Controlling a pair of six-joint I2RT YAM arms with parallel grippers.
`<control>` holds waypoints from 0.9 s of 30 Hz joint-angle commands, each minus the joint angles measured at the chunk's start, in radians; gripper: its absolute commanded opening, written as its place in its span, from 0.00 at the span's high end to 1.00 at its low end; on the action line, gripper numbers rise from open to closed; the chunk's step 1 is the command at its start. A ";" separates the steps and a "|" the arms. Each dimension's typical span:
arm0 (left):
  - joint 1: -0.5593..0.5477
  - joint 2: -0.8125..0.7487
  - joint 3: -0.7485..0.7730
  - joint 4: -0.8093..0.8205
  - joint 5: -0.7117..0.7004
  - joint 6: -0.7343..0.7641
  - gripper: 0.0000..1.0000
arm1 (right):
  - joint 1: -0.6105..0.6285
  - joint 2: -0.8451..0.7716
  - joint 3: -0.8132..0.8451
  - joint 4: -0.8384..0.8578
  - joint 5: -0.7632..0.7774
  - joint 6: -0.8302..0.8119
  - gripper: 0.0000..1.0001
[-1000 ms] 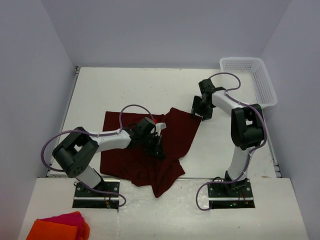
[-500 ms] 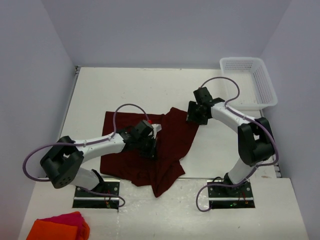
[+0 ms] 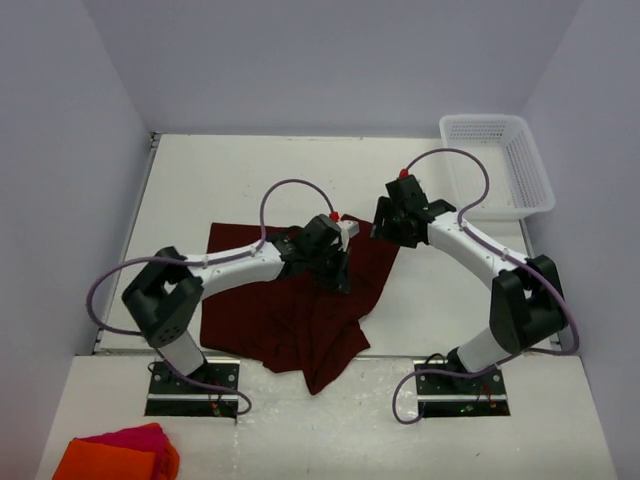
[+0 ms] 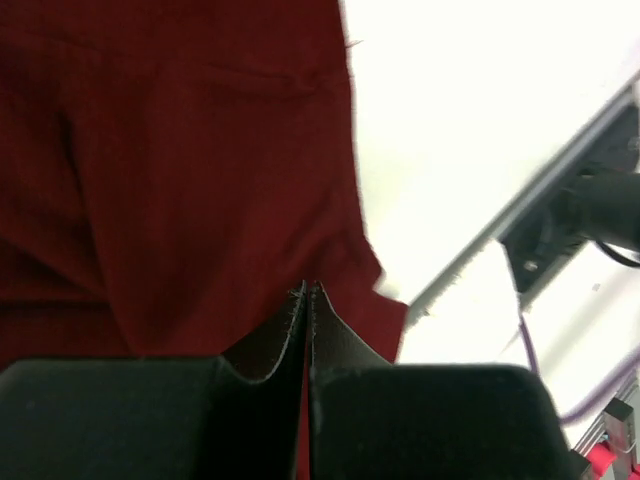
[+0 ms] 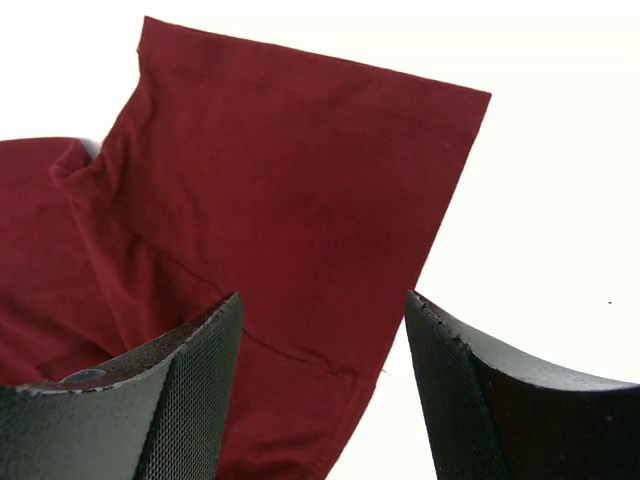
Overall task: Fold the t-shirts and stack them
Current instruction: Flatten out the tshirt
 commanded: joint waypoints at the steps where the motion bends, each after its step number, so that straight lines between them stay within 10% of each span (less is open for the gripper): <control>1: -0.004 0.104 0.050 0.067 0.052 0.039 1.00 | -0.012 0.008 0.044 -0.034 0.043 0.024 0.33; 10: -0.006 0.272 0.045 0.103 0.095 0.030 1.00 | -0.070 0.070 0.067 -0.028 -0.032 0.028 0.33; 27: -0.003 -0.055 -0.308 0.009 0.055 -0.048 1.00 | -0.069 0.032 -0.137 0.051 -0.096 0.125 0.30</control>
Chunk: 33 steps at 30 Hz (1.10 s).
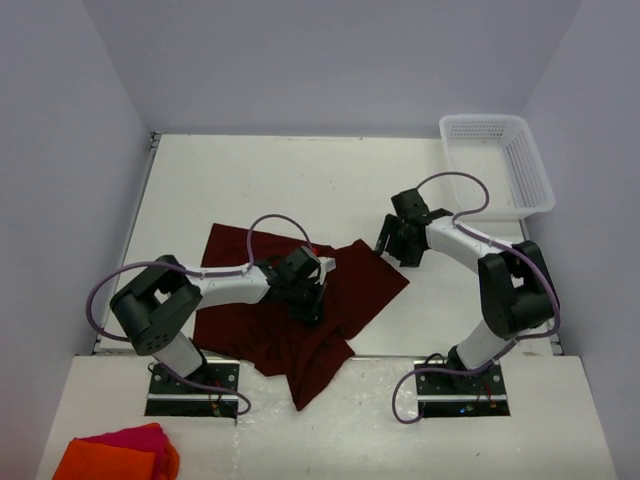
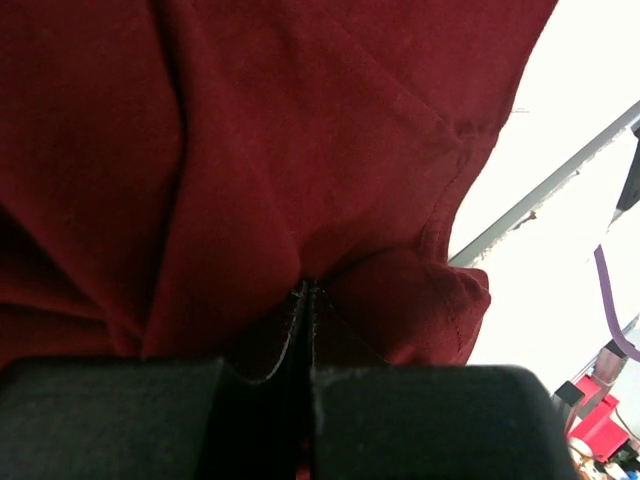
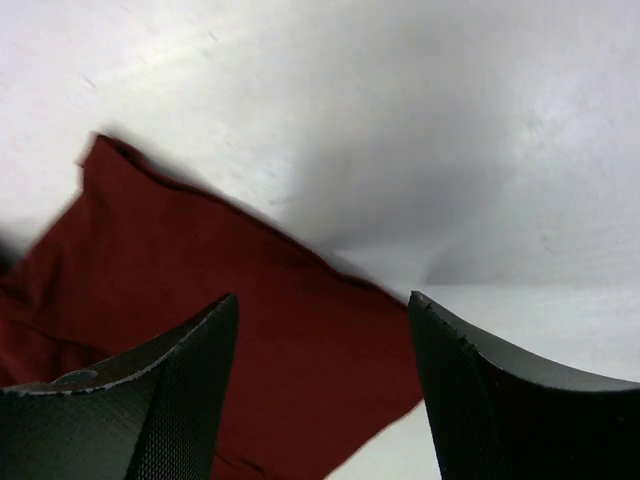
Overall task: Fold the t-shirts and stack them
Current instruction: Flatten out the tshirt
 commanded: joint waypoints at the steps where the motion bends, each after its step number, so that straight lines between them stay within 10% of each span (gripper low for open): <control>1: -0.004 -0.009 0.017 -0.064 -0.039 0.016 1.00 | 0.002 -0.083 -0.071 0.016 0.004 0.043 0.30; 33: 0.004 -0.139 0.015 -0.159 -0.030 0.022 1.00 | 0.013 -0.141 -0.201 -0.028 0.087 0.109 0.30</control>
